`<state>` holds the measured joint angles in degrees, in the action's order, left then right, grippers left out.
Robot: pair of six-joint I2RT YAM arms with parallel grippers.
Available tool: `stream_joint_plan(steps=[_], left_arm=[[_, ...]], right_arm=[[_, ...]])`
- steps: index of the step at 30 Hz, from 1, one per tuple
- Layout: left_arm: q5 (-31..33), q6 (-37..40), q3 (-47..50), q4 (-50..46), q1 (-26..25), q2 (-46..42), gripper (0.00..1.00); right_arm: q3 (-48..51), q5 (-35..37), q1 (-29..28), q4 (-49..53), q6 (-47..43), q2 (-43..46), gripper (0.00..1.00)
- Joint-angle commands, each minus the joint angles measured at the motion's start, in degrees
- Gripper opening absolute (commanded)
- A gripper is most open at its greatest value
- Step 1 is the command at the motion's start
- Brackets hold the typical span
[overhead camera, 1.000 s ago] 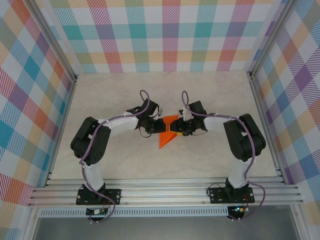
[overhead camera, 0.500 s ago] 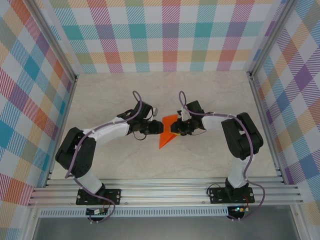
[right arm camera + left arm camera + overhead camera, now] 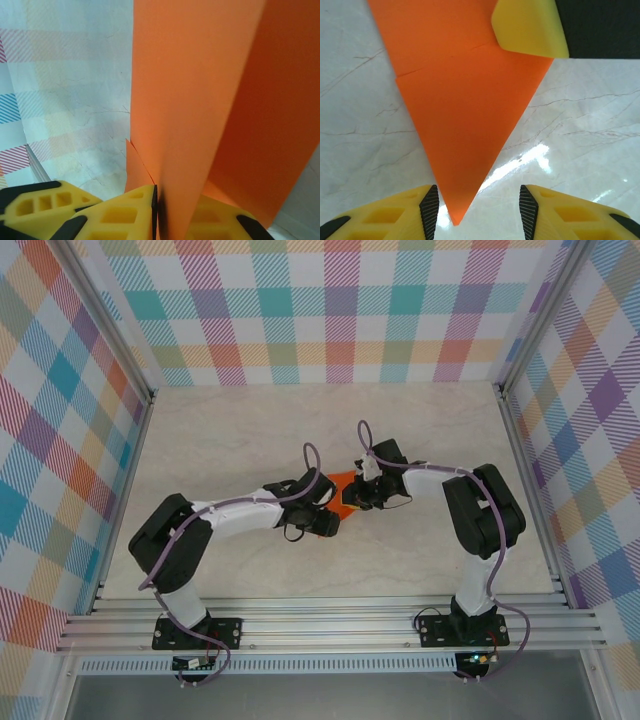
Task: Fold a paper plane with a square sheet of paper (pick it up from the middle)
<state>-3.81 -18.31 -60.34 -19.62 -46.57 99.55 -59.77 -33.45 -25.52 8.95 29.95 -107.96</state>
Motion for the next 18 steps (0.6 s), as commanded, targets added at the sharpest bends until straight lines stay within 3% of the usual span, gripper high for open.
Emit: stream_joint_plan(steps=[1, 9, 18], left_arm=[[5.85, 1.54, -3.2, -2.78, -2.43, 2.49, 0.49], [17.97, 0.67, -6.97, -6.31, -6.73, 5.88, 0.48], [22.81, 0.28, -8.04, -8.29, -8.43, 6.71, 0.34]], right_arm=[[-1.84, 0.35, -0.37, 2.29, 0.26, -0.21, 0.14], [-2.61, 0.06, -0.31, 3.42, 0.28, -0.23, 0.14], [-3.34, 0.32, -0.37, 4.15, 0.08, -0.58, 0.13]])
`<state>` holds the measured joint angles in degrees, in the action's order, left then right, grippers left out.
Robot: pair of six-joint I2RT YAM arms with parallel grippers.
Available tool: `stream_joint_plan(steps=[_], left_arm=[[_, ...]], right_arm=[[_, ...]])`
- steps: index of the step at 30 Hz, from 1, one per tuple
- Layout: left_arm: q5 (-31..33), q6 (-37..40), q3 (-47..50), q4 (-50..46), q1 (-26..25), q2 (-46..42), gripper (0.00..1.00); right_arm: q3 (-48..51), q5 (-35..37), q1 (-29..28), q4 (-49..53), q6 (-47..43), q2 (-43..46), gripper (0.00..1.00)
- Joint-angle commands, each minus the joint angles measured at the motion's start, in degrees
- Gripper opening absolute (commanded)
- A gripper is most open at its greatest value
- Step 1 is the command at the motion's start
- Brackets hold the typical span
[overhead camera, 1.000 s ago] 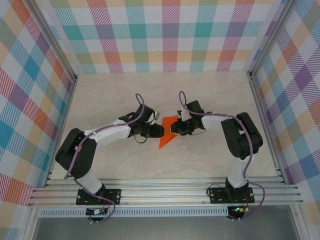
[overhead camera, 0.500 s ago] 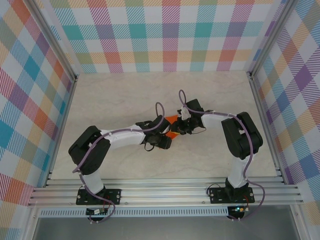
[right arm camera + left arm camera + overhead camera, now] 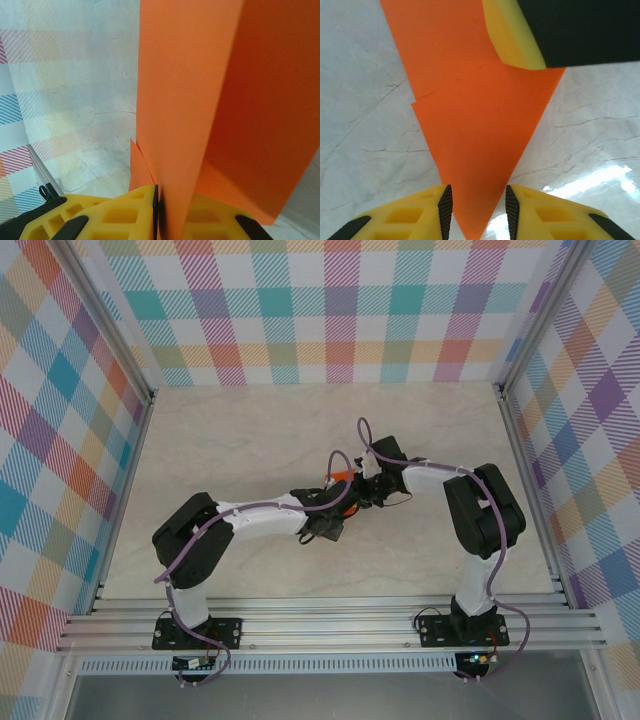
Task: Fold a paper plane with a square sheet of paper (pick it up from the middle)
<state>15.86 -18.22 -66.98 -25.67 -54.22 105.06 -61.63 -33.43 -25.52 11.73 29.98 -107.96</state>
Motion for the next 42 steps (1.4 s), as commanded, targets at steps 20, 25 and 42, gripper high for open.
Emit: stream_joint_plan(steps=[20, 25, 42], left_arm=[[2.92, -0.74, -1.3, -1.67, -2.3, 2.66, 0.43], [4.96, -0.86, -1.31, -2.46, -2.3, 3.4, 0.32], [6.27, -0.88, -0.7, -1.97, -2.39, 0.81, 0.35]], right_arm=[[-2.46, 0.29, -0.41, 1.85, 0.32, -1.02, 0.12], [-2.53, 0.38, -0.45, 2.15, 0.21, -0.93, 0.12], [-3.15, 0.69, -0.41, 3.35, -0.49, -1.02, 0.12]])
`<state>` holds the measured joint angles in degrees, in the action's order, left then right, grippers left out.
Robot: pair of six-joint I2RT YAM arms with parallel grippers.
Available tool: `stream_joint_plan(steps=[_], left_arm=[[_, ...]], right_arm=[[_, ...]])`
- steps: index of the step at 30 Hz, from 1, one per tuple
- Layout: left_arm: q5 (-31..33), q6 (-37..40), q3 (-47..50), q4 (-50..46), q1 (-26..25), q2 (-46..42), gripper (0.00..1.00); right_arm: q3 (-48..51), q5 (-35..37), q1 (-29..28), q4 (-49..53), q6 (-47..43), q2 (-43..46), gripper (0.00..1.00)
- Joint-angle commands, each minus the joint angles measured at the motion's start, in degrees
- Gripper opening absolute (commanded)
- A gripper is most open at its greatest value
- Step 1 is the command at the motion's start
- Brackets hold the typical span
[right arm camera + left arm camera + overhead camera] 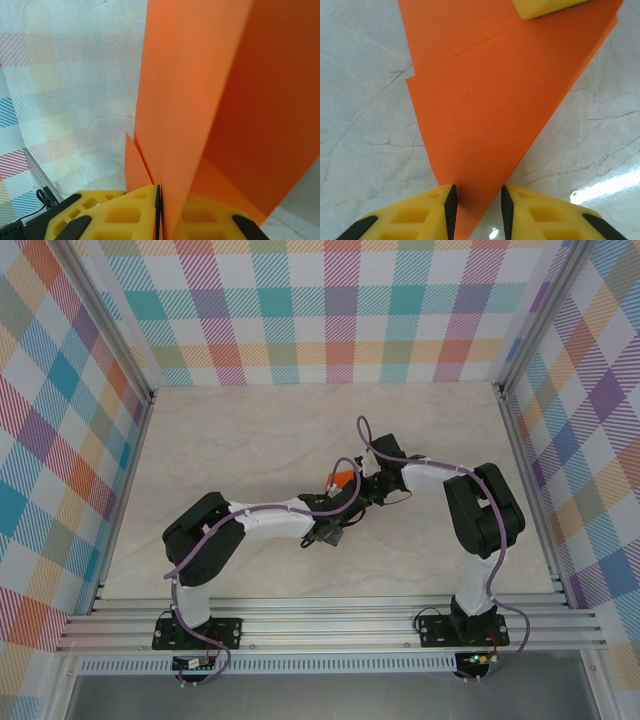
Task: Fold a paper plane with a square sheet of paper (pick it up from the middle)
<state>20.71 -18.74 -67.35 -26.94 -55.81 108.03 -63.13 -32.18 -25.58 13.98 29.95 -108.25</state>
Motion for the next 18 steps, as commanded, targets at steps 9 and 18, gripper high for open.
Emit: stream_joint_plan(steps=[9, 18], left_arm=[[3.06, 0.1, -0.2, 0.0, -0.7, -2.31, 0.37], [4.64, 0.22, -0.33, -0.55, -0.44, -0.89, 0.32]], right_arm=[[-2.06, -0.95, -0.34, 1.23, -0.42, -0.65, 0.11], [-2.43, -1.12, -0.35, 1.51, -0.43, -0.83, 0.11]])
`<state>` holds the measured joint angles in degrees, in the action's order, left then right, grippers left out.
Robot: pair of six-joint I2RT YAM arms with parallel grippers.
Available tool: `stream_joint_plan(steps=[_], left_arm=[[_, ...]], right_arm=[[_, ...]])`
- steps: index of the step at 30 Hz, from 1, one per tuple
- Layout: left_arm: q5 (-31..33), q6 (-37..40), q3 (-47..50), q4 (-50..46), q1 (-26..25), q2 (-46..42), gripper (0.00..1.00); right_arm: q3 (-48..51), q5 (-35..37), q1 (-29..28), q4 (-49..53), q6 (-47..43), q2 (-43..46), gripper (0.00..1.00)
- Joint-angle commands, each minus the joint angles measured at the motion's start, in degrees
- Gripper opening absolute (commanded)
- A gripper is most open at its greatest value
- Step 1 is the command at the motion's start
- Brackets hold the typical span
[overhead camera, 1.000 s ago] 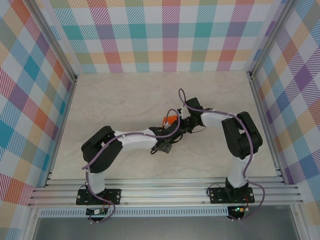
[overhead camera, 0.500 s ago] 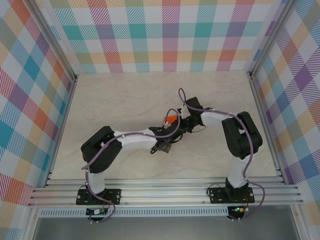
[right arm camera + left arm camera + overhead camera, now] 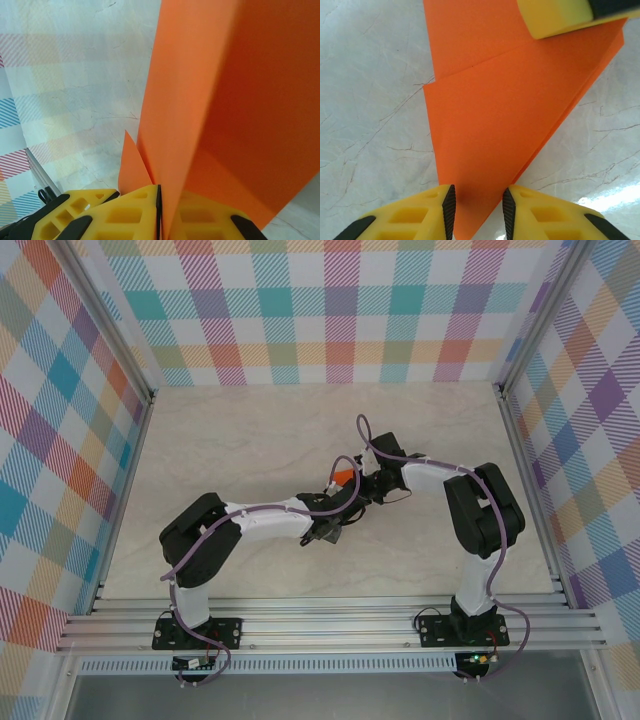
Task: Fold a paper plane with a square sheet of paper (pick it up from the middle)
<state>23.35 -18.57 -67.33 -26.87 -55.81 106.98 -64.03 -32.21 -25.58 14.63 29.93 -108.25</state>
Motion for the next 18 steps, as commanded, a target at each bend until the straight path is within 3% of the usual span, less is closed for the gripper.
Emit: stream_joint_plan(steps=[1, 10, 18], left_arm=[[2.02, 0.19, -0.3, -0.51, -0.44, 0.11, 0.31], [2.32, 0.16, -0.02, -0.06, -0.27, -0.35, 0.3], [1.15, 0.28, 0.58, 0.12, 0.59, -0.67, 0.19]], right_arm=[[-1.54, -1.08, -0.39, 1.0, -0.49, -0.83, 0.11], [-1.8, -0.84, -0.42, 1.72, -1.03, -1.19, 0.1], [-1.45, -0.92, -0.43, 1.69, -1.37, -1.84, 0.1]])
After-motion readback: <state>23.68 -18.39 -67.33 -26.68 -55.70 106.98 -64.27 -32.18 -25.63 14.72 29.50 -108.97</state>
